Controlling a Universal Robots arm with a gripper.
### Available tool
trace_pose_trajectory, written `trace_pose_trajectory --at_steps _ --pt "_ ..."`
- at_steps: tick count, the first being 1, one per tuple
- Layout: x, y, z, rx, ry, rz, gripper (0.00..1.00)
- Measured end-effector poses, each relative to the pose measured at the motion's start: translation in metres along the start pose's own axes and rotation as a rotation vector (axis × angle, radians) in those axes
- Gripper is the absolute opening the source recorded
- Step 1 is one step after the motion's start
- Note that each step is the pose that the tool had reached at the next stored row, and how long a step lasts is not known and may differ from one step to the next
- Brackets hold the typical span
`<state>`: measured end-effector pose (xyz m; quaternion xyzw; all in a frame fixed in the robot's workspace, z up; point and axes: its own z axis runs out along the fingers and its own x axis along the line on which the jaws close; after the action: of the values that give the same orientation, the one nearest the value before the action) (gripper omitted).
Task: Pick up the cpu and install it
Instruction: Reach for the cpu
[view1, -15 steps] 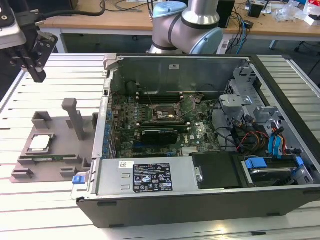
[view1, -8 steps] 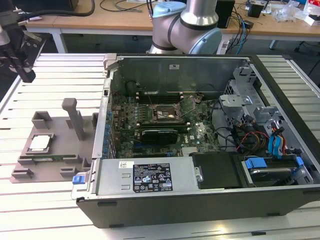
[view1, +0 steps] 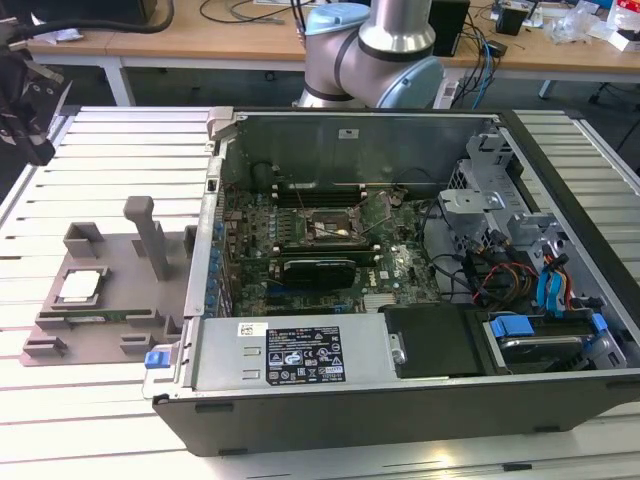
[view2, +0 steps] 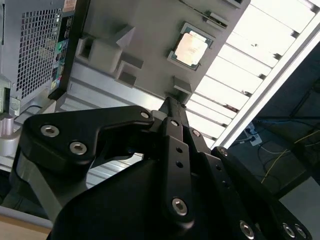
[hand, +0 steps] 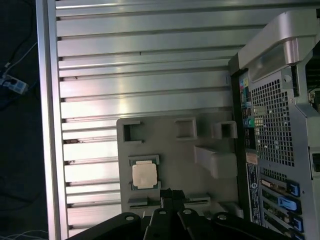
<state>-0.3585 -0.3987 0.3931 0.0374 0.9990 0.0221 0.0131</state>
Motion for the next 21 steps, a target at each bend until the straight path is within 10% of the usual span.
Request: trace_pose_trajectory --at_steps 13,21 --pt "0.0323 -0.0025 0.0009 0.0000 0.0000 0.000 0.11" --pt "0.0339 -0.0026 0.0012 0.0001 0.0001 0.000 0.11"
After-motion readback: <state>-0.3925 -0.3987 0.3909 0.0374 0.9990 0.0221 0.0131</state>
